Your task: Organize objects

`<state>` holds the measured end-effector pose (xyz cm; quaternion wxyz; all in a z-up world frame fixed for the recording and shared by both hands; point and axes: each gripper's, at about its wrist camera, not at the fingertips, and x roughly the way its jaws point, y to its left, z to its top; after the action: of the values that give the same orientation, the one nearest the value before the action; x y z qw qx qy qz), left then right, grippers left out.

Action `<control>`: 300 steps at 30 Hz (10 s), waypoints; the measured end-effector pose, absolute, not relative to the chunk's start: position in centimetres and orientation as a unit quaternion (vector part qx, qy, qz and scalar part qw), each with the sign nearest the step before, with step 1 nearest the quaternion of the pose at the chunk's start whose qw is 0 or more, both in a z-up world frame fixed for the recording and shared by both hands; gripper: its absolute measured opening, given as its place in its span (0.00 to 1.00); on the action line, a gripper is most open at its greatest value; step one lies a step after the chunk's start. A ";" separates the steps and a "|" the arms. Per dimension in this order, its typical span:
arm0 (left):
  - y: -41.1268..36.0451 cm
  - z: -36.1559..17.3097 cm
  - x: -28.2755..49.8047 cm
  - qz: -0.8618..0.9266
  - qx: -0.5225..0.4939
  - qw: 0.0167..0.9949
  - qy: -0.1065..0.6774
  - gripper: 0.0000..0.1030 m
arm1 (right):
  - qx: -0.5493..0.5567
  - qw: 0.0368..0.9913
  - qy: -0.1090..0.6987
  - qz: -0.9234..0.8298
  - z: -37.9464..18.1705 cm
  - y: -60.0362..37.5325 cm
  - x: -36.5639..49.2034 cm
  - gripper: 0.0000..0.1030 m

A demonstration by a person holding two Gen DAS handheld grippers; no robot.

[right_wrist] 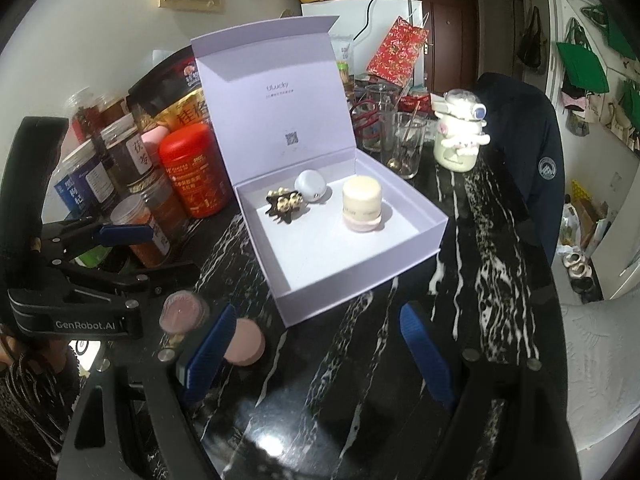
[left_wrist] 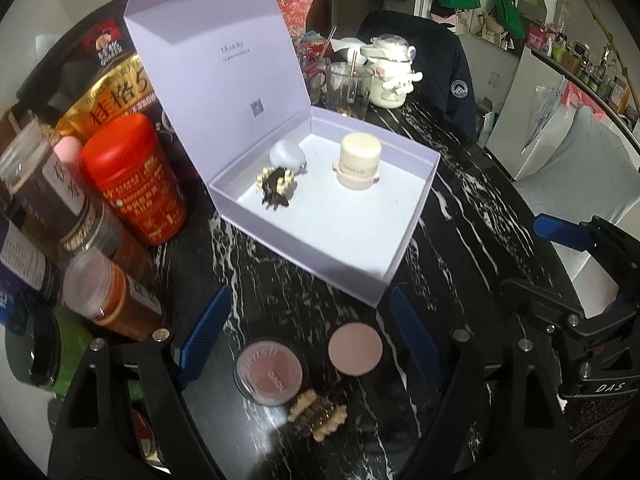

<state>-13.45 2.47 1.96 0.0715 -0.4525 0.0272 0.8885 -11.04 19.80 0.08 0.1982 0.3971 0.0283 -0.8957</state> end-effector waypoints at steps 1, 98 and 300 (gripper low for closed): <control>2.4 1.7 -13.2 0.888 -0.454 0.072 0.026 0.79 | 0.399 0.198 0.027 -0.895 -0.2 19.8 -10.8 0.83; -1.7 -6.2 -9.7 0.884 -0.456 0.102 0.016 0.51 | 0.435 0.291 0.094 -0.847 -11.0 11.5 -11.1 0.50; 4.2 -4.7 -32.2 0.875 -0.463 0.132 0.054 0.50 | 0.384 0.243 0.103 -0.885 -5.1 16.7 -32.7 0.50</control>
<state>-32.17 4.21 -4.65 0.1315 -0.4633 0.0539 0.8747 -32.73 16.73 -5.05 0.2431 0.3844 0.1029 -0.8846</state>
